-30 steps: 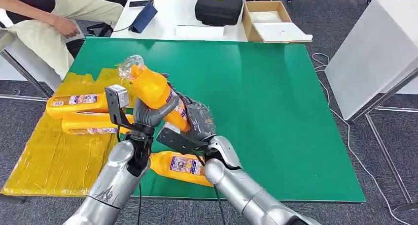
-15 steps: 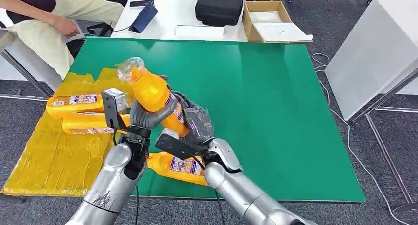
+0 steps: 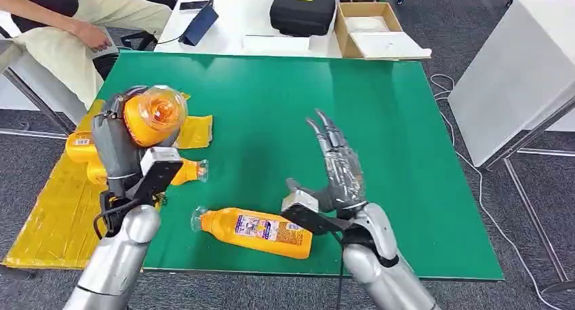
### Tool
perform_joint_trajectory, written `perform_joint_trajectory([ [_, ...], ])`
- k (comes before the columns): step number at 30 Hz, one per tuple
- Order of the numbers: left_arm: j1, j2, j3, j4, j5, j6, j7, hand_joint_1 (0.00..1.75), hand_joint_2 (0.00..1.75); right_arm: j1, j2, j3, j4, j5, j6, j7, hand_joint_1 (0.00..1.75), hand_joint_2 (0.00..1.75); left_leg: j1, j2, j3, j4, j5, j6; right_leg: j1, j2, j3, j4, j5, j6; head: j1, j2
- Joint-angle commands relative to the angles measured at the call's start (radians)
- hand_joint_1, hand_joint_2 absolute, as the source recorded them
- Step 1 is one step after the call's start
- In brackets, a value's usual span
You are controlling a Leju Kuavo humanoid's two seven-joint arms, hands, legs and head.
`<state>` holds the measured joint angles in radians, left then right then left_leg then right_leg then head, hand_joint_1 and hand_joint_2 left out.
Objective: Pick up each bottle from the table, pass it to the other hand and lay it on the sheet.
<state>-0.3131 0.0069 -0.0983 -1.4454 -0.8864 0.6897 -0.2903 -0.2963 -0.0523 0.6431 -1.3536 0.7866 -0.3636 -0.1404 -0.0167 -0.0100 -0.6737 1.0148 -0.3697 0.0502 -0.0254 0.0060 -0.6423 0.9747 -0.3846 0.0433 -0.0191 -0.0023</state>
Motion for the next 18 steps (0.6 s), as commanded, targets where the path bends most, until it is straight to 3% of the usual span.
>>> perform_joint_trajectory([
  [1, 0.047, -0.058, 0.308, 0.006, -0.201, 0.008, -0.099, 1.75, 1.75, 0.107, -0.094, -0.143, -0.14, -0.035, -0.007, -0.008, 0.0, 1.75, 0.001, 0.001, 0.008, -0.001, -0.004, -0.005, 0.001, -0.001, 0.008, 0.0, -0.003, -0.004, 0.0, 0.0],
  [5, 0.052, -0.075, 0.494, -0.047, -0.48, 0.008, -0.159, 1.75, 1.75, 0.126, -0.138, -0.199, -0.147, -0.093, -0.003, -0.023, 0.0, 1.75, 0.001, 0.003, 0.004, 0.0, -0.002, -0.003, 0.001, 0.0, 0.003, 0.0, -0.001, -0.002, 0.0, 0.0],
  [7, 0.065, -0.044, 0.489, -0.071, -0.596, 0.008, -0.131, 1.75, 1.75, 0.144, -0.141, -0.214, -0.153, -0.1, -0.003, -0.031, 0.0, 1.75, 0.001, 0.003, 0.004, 0.0, -0.002, -0.003, 0.001, 0.001, 0.003, -0.001, -0.001, -0.002, 0.0, 0.0],
  [8, 0.09, 0.018, 0.414, -0.094, -0.679, 0.008, -0.028, 1.75, 1.75, 0.153, -0.144, -0.219, -0.154, -0.105, -0.001, -0.036, 0.0, 1.75, 0.002, 0.005, 0.012, 0.0, -0.006, -0.007, 0.002, 0.002, 0.01, -0.001, -0.004, -0.005, 0.0, 0.0],
  [9, 0.118, 0.099, 0.384, -0.096, -0.684, 0.008, 0.016, 1.75, 1.75, 0.155, -0.145, -0.22, -0.153, -0.108, 0.001, -0.04, 0.0, 1.75, 0.002, 0.004, 0.008, 0.0, -0.005, -0.005, 0.002, 0.002, 0.007, -0.001, -0.003, -0.004, 0.0, 0.0],
  [11, 0.149, 0.284, 0.231, -0.054, -0.684, 0.008, 0.219, 1.75, 1.75, 0.156, -0.139, -0.223, -0.143, -0.108, 0.002, -0.045, 0.0, 1.75, 0.001, 0.005, 0.004, -0.001, -0.002, -0.004, 0.001, 0.003, 0.002, 0.0, -0.001, -0.002, 0.0, 0.0],
  [14, 0.148, 0.312, 0.192, -0.041, -0.684, 0.008, 0.266, 1.75, 1.75, 0.16, -0.137, -0.222, -0.142, -0.108, 0.001, -0.045, 0.0, 1.75, 0.002, 0.006, 0.007, -0.001, -0.004, -0.006, 0.002, 0.003, 0.005, 0.0, -0.002, -0.004, 0.0, 0.0],
  [15, 0.133, 0.407, 0.076, 0.006, -0.684, 0.008, 0.398, 1.75, 1.75, 0.164, -0.134, -0.224, -0.143, -0.107, 0.0, -0.047, 0.0, 1.75, 0.002, 0.007, 0.011, -0.001, -0.006, -0.008, 0.002, 0.002, 0.009, 0.0, -0.004, -0.005, -0.001, 0.0],
  [16, 0.106, 0.478, -0.042, 0.041, -0.684, 0.008, 0.519, 1.75, 1.75, 0.168, -0.134, -0.226, -0.145, -0.105, 0.0, -0.049, 0.0, 1.75, 0.002, 0.004, 0.003, 0.0, -0.002, -0.005, 0.002, 0.001, 0.001, 0.0, -0.001, -0.003, -0.001, 0.0],
  [18, 0.042, 0.559, -0.259, 0.127, -0.684, 0.008, 0.711, 1.75, 1.75, 0.183, -0.139, -0.232, -0.148, -0.1, 0.005, -0.055, 0.0, 1.75, 0.003, 0.0, 0.007, 0.0, -0.003, -0.007, 0.002, -0.003, 0.005, 0.001, -0.004, -0.005, 0.0, 0.0],
])
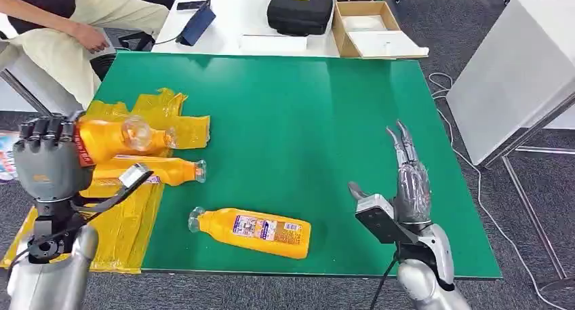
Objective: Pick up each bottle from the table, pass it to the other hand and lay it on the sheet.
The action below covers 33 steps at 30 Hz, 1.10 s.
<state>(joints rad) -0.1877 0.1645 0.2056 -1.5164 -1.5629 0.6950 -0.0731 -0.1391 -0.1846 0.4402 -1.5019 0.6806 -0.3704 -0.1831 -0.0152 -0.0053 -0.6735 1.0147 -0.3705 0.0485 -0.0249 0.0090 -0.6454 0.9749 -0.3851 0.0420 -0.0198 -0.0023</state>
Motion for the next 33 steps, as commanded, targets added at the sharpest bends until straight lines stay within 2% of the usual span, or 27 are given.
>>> perform_joint_trajectory([
  [1, -0.147, 0.455, -0.737, 0.25, -0.008, 0.003, 0.641, 1.75, 1.75, 0.031, -0.007, -0.033, 0.001, 0.008, 0.013, -0.012, 0.0, 1.75, 0.003, -0.007, 0.002, 0.0, 0.0, -0.003, 0.001, -0.007, 0.003, 0.0, -0.004, -0.005, 0.001, 0.0],
  [2, -0.213, 0.488, -0.903, 0.309, -0.008, 0.003, 0.76, 1.75, 1.75, 0.032, -0.009, -0.032, 0.004, 0.013, 0.019, -0.011, 0.0, 1.75, 0.003, -0.009, 0.002, 0.0, 0.001, -0.002, 0.001, -0.009, 0.002, 0.0, -0.004, -0.005, 0.001, 0.0],
  [4, -0.213, 0.488, -0.903, 0.309, -0.008, 0.003, 0.76, 1.75, 1.75, 0.032, -0.009, -0.032, 0.004, 0.013, 0.019, -0.011, 0.0, 1.75, 0.003, -0.011, 0.003, -0.001, 0.001, -0.004, 0.0, -0.012, -0.007, 0.0, -0.005, -0.006, 0.0, 0.0],
  [5, -0.213, 0.488, -0.903, 0.309, -0.008, 0.003, 0.76, 1.75, 1.75, 0.032, -0.009, -0.032, 0.004, 0.013, 0.019, -0.011, 0.0, 1.75, 0.003, -0.013, 0.011, -0.002, -0.001, -0.008, 0.001, -0.015, 0.001, -0.001, -0.007, -0.009, 0.001, 0.0],
  [6, -0.213, 0.488, -0.903, 0.309, -0.008, 0.003, 0.76, 1.75, 1.75, 0.032, -0.009, -0.032, 0.004, 0.013, 0.019, -0.011, 0.0, 1.75, 0.002, -0.005, 0.005, -0.002, -0.001, -0.004, 0.0, -0.005, -0.005, -0.001, -0.004, -0.006, 0.0, 0.0],
  [8, -0.213, 0.488, -0.903, 0.309, -0.008, 0.003, 0.76, 1.75, 1.75, 0.032, -0.009, -0.032, 0.004, 0.013, 0.019, -0.011, 0.0, 1.75, 0.001, -0.002, 0.008, -0.003, -0.002, -0.005, 0.001, -0.001, 0.009, -0.001, -0.003, -0.005, 0.0, 0.0],
  [10, -0.239, 0.459, -0.963, 0.414, -0.008, 0.003, 0.771, 1.75, 1.75, 0.032, -0.009, -0.029, 0.008, 0.022, 0.031, -0.012, 0.0, 1.75, 0.003, 0.001, 0.005, 0.0, -0.001, -0.005, 0.003, 0.001, 0.006, 0.0, 0.001, -0.006, 0.001, 0.0],
  [12, -0.23, 0.426, -0.937, 0.454, -0.008, 0.003, 0.736, 1.75, 1.75, 0.042, -0.009, -0.028, 0.001, 0.026, 0.034, -0.014, 0.0, 1.75, 0.002, 0.001, 0.013, -0.002, -0.004, -0.008, 0.003, 0.0, 0.013, 0.0, -0.002, -0.008, 0.001, 0.0],
  [13, -0.244, 0.421, -0.952, 0.469, -0.008, 0.003, 0.743, 1.75, 1.75, 0.049, -0.005, -0.03, -0.01, 0.027, 0.034, -0.02, 0.0, 1.75, 0.001, 0.0, 0.006, -0.003, 0.0, -0.005, 0.002, 0.0, 0.006, -0.001, 0.0, -0.005, 0.001, 0.0],
  [14, -0.23, 0.397, -0.904, 0.479, -0.008, 0.003, 0.693, 1.75, 1.75, 0.045, -0.001, -0.03, -0.01, 0.028, 0.033, -0.019, 0.0, 1.75, 0.001, -0.002, 0.011, -0.003, -0.001, -0.007, 0.002, -0.002, 0.01, -0.001, -0.002, -0.007, 0.0, 0.0],
  [15, -0.23, 0.397, -0.904, 0.479, -0.008, 0.003, 0.693, 1.75, 1.75, 0.045, -0.001, -0.03, -0.01, 0.028, 0.033, -0.019, 0.0, 1.75, 0.001, -0.001, 0.004, -0.002, 0.0, -0.005, 0.002, 0.0, 0.004, -0.001, 0.0, -0.006, 0.001, 0.0],
  [17, -0.21, 0.346, -0.808, 0.516, -0.008, 0.003, 0.577, 1.75, 1.75, 0.021, -0.003, -0.023, 0.012, 0.023, 0.047, -0.016, 0.0, 1.75, 0.002, -0.002, 0.013, -0.002, -0.003, -0.009, 0.003, -0.002, 0.013, -0.001, -0.003, -0.009, 0.001, 0.0],
  [19, -0.211, 0.314, -0.775, 0.541, -0.008, 0.003, 0.527, 1.75, 1.75, 0.008, -0.001, -0.017, 0.024, 0.02, 0.054, -0.016, 0.0, 1.75, 0.002, 0.001, 0.004, -0.002, 0.0, -0.005, 0.003, 0.001, 0.004, -0.001, 0.0, -0.007, 0.001, 0.0],
  [20, -0.214, 0.298, -0.767, 0.561, -0.008, 0.003, 0.504, 1.75, 1.75, -0.001, 0.001, -0.013, 0.033, 0.016, 0.06, -0.016, 0.0, 1.75, 0.002, 0.0, 0.01, -0.002, -0.002, -0.008, 0.003, 0.0, 0.011, -0.002, -0.002, -0.009, 0.0, 0.0],
  [22, -0.215, 0.286, -0.782, 0.581, -0.008, 0.003, 0.502, 1.75, 1.75, -0.015, 0.003, -0.004, 0.049, 0.012, 0.067, -0.016, 0.0, 1.75, 0.001, 0.0, 0.004, -0.002, 0.001, -0.005, 0.002, 0.0, 0.004, -0.001, 0.0, -0.006, 0.0, 0.0],
  [24, -0.211, 0.275, -0.8, 0.59, -0.008, 0.003, 0.515, 1.75, 1.75, -0.027, 0.001, 0.003, 0.061, 0.007, 0.074, -0.016, 0.0, 1.75, 0.002, -0.001, 0.01, -0.003, -0.001, -0.007, 0.002, -0.001, 0.01, -0.002, -0.002, -0.008, 0.0, 0.0],
  [28, -0.202, 0.258, -0.792, 0.601, -0.008, 0.003, 0.512, 1.75, 1.75, -0.031, 0.001, 0.01, 0.064, 0.001, 0.079, -0.015, 0.0, 1.75, 0.001, 0.001, 0.004, -0.002, 0.0, -0.005, 0.002, 0.001, 0.005, -0.001, 0.0, -0.006, 0.0, 0.0],
  [29, -0.198, 0.253, -0.776, 0.604, -0.008, 0.003, 0.502, 1.61, 1.75, -0.032, 0.003, 0.014, 0.066, -0.001, 0.081, -0.014, 0.0, 1.75, 0.001, 0.0, 0.006, -0.002, 0.0, -0.005, 0.002, 0.001, 0.006, -0.001, 0.0, -0.006, 0.0, 0.0],
  [30, -0.197, 0.252, -0.773, 0.605, -0.008, 0.003, 0.501, 0.96, 1.75, -0.032, 0.004, 0.015, 0.066, -0.001, 0.081, -0.013, 0.0, 1.75, 0.002, 0.0, 0.009, -0.002, -0.001, -0.007, 0.003, 0.0, 0.01, -0.002, -0.001, -0.007, 0.001, 0.0],
  [31, -0.196, 0.252, -0.769, 0.604, -0.008, 0.003, 0.499, 0.96, 1.75, -0.033, 0.005, 0.016, 0.068, -0.002, 0.081, -0.013, 0.0, 1.75, 0.002, 0.0, 0.004, -0.002, 0.0, -0.005, 0.003, 0.001, 0.005, -0.001, 0.001, -0.005, 0.001, 0.0],
  [32, -0.196, 0.252, -0.769, 0.604, -0.008, 0.003, 0.499, 0.96, 1.75, -0.033, 0.005, 0.016, 0.068, -0.002, 0.081, -0.013, 0.0, 1.75, 0.002, 0.0, 0.008, -0.002, -0.001, -0.007, 0.003, 0.0, 0.009, -0.002, -0.001, -0.007, 0.001, 0.0],
  [33, -0.194, 0.251, -0.764, 0.602, -0.008, 0.003, 0.497, 0.05, 1.75, -0.033, 0.006, 0.018, 0.069, -0.002, 0.082, -0.013, 0.0, 1.75, 0.002, 0.0, 0.007, -0.002, -0.001, -0.006, 0.003, 0.001, 0.008, -0.001, 0.0, -0.006, 0.0, 0.0],
])
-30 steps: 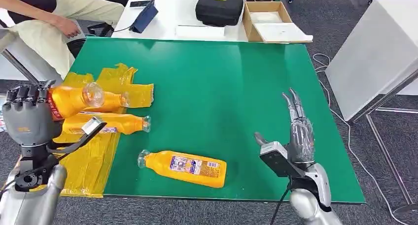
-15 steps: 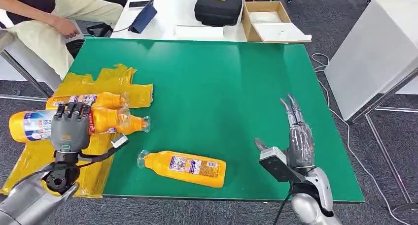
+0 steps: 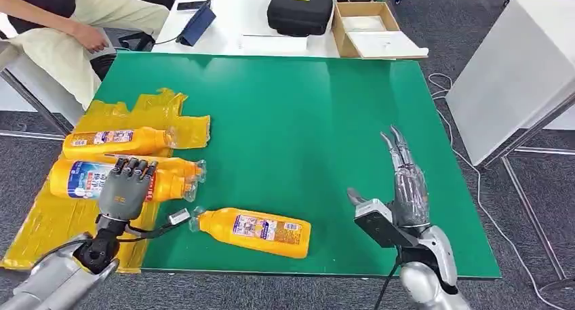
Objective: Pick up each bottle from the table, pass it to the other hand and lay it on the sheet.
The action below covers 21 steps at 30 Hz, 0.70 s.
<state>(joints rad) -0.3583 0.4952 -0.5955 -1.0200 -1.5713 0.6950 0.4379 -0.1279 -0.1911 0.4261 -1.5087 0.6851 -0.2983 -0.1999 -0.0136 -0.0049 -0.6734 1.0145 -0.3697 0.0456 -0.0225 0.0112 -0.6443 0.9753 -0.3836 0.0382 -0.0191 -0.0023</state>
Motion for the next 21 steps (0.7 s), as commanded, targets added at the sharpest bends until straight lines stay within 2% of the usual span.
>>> perform_joint_trajectory([
  [1, -0.02, -0.08, 0.043, 0.102, 0.0, 0.003, -0.016, 0.0, 1.75, -0.044, 0.013, 0.034, 0.078, -0.006, 0.01, 0.004, 0.0, 1.75, 0.0, 0.0, 0.005, -0.001, -0.001, -0.003, 0.001, -0.001, 0.005, -0.001, -0.001, -0.002, 0.0, 0.0],
  [4, -0.011, -0.091, 0.063, 0.108, 0.0, 0.003, -0.026, 0.0, 1.75, -0.04, 0.017, 0.039, 0.078, -0.006, 0.01, 0.005, 0.0, 1.75, 0.001, 0.0, 0.01, -0.002, -0.003, -0.005, 0.001, -0.001, 0.01, -0.002, -0.003, -0.003, 0.0, 0.0],
  [7, -0.013, -0.099, 0.07, 0.117, 0.0, 0.003, -0.033, 0.0, 1.75, -0.045, 0.019, 0.041, 0.081, -0.005, 0.013, 0.011, 0.0, 1.75, 0.0, 0.0, 0.004, -0.001, -0.001, -0.002, 0.0, -0.001, 0.004, -0.001, -0.001, -0.002, 0.0, 0.0],
  [9, -0.018, -0.108, 0.08, 0.134, 0.0, 0.003, -0.045, 0.0, 1.75, -0.048, 0.017, 0.043, 0.085, -0.003, 0.015, 0.014, 0.0, 1.75, 0.001, 0.001, 0.012, -0.002, -0.004, -0.005, 0.001, -0.001, 0.012, -0.002, -0.004, -0.004, 0.0, 0.0],
  [10, -0.021, -0.113, 0.086, 0.141, 0.0, 0.003, -0.049, 0.0, 1.75, -0.049, 0.016, 0.045, 0.087, -0.003, 0.016, 0.015, 0.0, 1.75, 0.0, 0.0, 0.005, -0.001, -0.001, -0.003, 0.001, -0.001, 0.005, -0.001, -0.001, -0.002, 0.0, 0.0],
  [11, -0.024, -0.114, 0.088, 0.146, 0.0, 0.003, -0.05, 0.0, 1.75, -0.049, 0.014, 0.047, 0.088, -0.003, 0.017, 0.016, 0.0, 1.75, 0.001, 0.0, 0.009, -0.002, -0.003, -0.004, 0.001, -0.001, 0.009, -0.002, -0.003, -0.004, 0.0, 0.0],
  [19, -0.026, -0.122, 0.1, 0.148, 0.0, 0.003, -0.06, 0.0, 1.75, -0.052, 0.011, 0.055, 0.093, -0.003, 0.02, 0.018, 0.0, 1.75, 0.0, 0.0, 0.005, -0.001, -0.001, -0.003, 0.0, -0.001, 0.005, -0.001, -0.002, -0.003, 0.0, 0.0],
  [21, -0.027, -0.123, 0.101, 0.15, 0.0, 0.003, -0.061, 0.0, 1.75, -0.055, 0.011, 0.058, 0.095, -0.003, 0.022, 0.019, 0.0, 1.75, 0.001, -0.001, 0.012, -0.002, -0.003, -0.006, 0.001, -0.002, 0.012, -0.002, -0.004, -0.005, 0.0, 0.0],
])
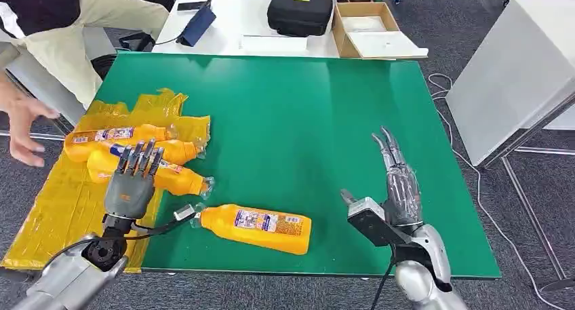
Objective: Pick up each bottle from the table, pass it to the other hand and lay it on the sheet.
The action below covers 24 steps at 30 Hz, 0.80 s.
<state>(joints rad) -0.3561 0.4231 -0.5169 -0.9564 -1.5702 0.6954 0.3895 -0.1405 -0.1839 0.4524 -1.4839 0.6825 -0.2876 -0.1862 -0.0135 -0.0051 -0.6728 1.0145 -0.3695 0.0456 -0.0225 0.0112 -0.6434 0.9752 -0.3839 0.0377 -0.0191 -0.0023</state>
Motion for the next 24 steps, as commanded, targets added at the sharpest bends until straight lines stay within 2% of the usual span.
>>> perform_joint_trajectory([
  [1, -0.031, -0.054, 0.025, 0.088, -0.001, 0.003, -0.013, 0.0, 1.75, -0.046, 0.006, 0.035, 0.07, 0.001, 0.014, 0.006, 0.0, 1.75, 0.0, 0.0, 0.005, -0.001, -0.001, -0.003, 0.0, -0.001, 0.005, -0.001, -0.001, -0.002, 0.0, 0.0],
  [5, -0.005, -0.086, 0.091, 0.069, -0.001, 0.003, -0.057, 0.0, 1.75, -0.048, 0.002, 0.061, 0.065, -0.022, 0.058, 0.013, 0.0, 1.75, 0.001, 0.0, 0.011, -0.002, -0.003, -0.006, 0.001, -0.002, 0.011, -0.002, -0.003, -0.004, 0.0, 0.0],
  [7, 0.007, -0.118, 0.153, 0.042, 0.008, 0.003, -0.099, 0.0, 1.75, -0.043, 0.0, 0.074, 0.054, -0.07, 0.097, -0.006, 0.0, 1.75, 0.0, 0.0, 0.004, -0.001, -0.001, -0.002, 0.0, -0.001, 0.004, -0.001, -0.001, -0.001, 0.0, 0.0],
  [8, 0.016, -0.147, 0.216, 0.026, 0.015, 0.003, -0.153, 0.0, 1.75, -0.036, -0.004, 0.084, 0.039, -0.089, 0.114, -0.014, 0.0, 1.75, 0.0, 0.0, 0.007, -0.002, -0.002, -0.003, 0.0, -0.001, 0.007, -0.002, -0.002, -0.002, 0.0, 0.0],
  [9, 0.016, -0.147, 0.216, 0.026, 0.015, 0.003, -0.153, 0.0, 1.75, -0.036, -0.004, 0.084, 0.039, -0.089, 0.114, -0.014, 0.0, 1.75, 0.0, -0.001, 0.004, -0.001, -0.001, -0.002, 0.0, -0.002, 0.004, -0.001, -0.001, -0.001, 0.0, 0.0],
  [10, 0.018, -0.178, 0.274, -0.004, 0.029, 0.003, -0.201, 0.0, 1.75, -0.027, -0.009, 0.1, 0.017, -0.104, 0.129, -0.019, 0.0, 1.75, 0.0, -0.001, 0.008, -0.001, -0.003, -0.004, 0.001, -0.003, 0.008, -0.002, -0.003, -0.002, 0.0, 0.0],
  [11, 0.025, -0.208, 0.331, -0.033, 0.053, 0.003, -0.253, 0.0, 1.75, -0.026, -0.013, 0.109, 0.006, -0.125, 0.146, -0.025, 0.0, 1.75, 0.0, -0.001, 0.005, -0.001, -0.002, -0.003, 0.0, -0.002, 0.005, -0.001, -0.002, -0.002, 0.0, 0.0],
  [15, -0.005, -0.32, 0.473, -0.072, 0.236, 0.003, -0.468, 0.0, 1.75, -0.033, -0.025, 0.141, -0.023, -0.185, 0.195, -0.043, 0.0, 1.75, 0.0, -0.003, 0.005, 0.0, -0.002, -0.004, 0.001, -0.004, 0.006, 0.0, -0.003, -0.002, -0.001, 0.0],
  [16, -0.018, -0.334, 0.475, -0.066, 0.272, 0.003, -0.491, 0.0, 1.75, -0.035, -0.026, 0.146, -0.028, -0.193, 0.203, -0.046, 0.0, 1.75, 0.0, -0.004, 0.004, 0.0, -0.002, -0.003, 0.0, -0.005, 0.004, 0.0, -0.002, -0.001, 0.0, 0.0],
  [17, -0.054, -0.355, 0.475, -0.032, 0.429, 0.003, -0.585, 0.0, 1.75, -0.049, -0.034, 0.164, -0.033, -0.239, 0.238, -0.06, 0.0, 1.75, 0.0, -0.004, 0.004, 0.0, -0.001, -0.003, 0.001, -0.005, 0.005, 0.0, -0.002, -0.001, 0.0, 0.0],
  [18, -0.076, -0.357, 0.454, -0.032, 0.51, -0.017, -0.607, 0.0, 1.75, -0.062, -0.039, 0.174, -0.035, -0.263, 0.247, -0.066, 0.0, 1.75, 0.0, -0.004, 0.002, 0.0, -0.001, -0.002, 0.001, -0.005, 0.003, 0.0, -0.001, -0.001, 0.0, 0.0],
  [24, -0.089, -0.341, 0.416, -0.071, 0.574, -0.013, -0.611, 0.0, 1.75, -0.106, -0.041, 0.19, -0.034, -0.29, 0.246, -0.079, 0.0, 1.75, 0.0, -0.002, 0.004, 0.0, -0.001, -0.003, 0.0, -0.003, 0.005, 0.0, -0.001, -0.001, 0.0, 0.0],
])
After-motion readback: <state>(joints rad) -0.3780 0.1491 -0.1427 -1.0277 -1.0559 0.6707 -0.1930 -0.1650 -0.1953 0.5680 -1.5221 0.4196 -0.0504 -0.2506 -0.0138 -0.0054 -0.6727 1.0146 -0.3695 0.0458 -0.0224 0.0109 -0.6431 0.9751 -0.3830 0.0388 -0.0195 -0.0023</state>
